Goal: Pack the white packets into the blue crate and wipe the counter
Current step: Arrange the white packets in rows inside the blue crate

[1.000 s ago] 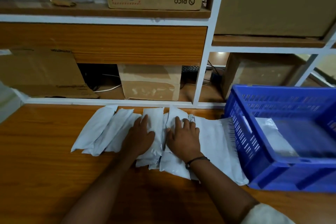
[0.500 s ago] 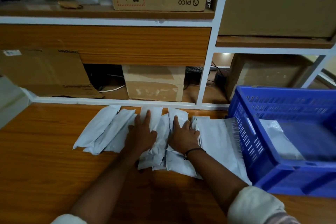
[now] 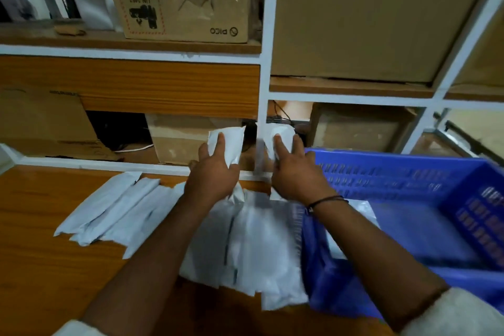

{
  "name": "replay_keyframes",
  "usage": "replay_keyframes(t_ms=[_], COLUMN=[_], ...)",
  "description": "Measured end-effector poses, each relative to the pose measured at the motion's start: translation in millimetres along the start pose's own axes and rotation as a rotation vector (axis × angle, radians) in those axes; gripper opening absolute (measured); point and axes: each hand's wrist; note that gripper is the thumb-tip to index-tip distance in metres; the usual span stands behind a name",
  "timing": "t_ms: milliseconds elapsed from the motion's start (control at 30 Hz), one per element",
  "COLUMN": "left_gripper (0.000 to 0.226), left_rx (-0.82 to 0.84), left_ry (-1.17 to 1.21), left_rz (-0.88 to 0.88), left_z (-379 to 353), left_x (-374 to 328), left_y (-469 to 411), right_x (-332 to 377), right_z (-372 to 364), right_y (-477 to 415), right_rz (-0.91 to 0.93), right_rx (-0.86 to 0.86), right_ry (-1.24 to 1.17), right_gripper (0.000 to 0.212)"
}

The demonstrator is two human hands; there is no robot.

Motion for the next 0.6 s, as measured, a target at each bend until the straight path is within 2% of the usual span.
replay_keyframes(t_ms=[233, 367, 500, 600], left_gripper=[0.074, 0.076, 0.075, 0.074], left_rx=[0.047, 0.072, 0.198, 0.295], left_ry=[0.003, -0.013, -0.03, -0.142], left_rz=[-0.044, -0.05, -0.011, -0.016], left_z=[-65.3, -113.5, -168.9, -204.8], left_x=[-152.0, -215.3, -274.5, -303.3], left_y=[33.4, 44.7, 57.1, 61.2], right_x=[-158.0, -227.4, -298.8, -342.6], right_z=[55.8, 64.3, 62.1, 54.2], right_y=[40.0, 56.5, 68.9, 74.2], right_rz=[-0.018, -0.046, -0.121, -0.214], right_rx=[-0.028, 0.061, 0.153, 0.212], right_ry=[0.036, 0.073, 0.016, 0.04], right_gripper=[0.071, 0.074, 0.072, 0.07])
Point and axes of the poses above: each hand's wrist, its own y-axis away from the middle knuckle, its own z-axis out of the back of the hand, x = y × z, and after that the axes turned 6 degrees about x, right-handed
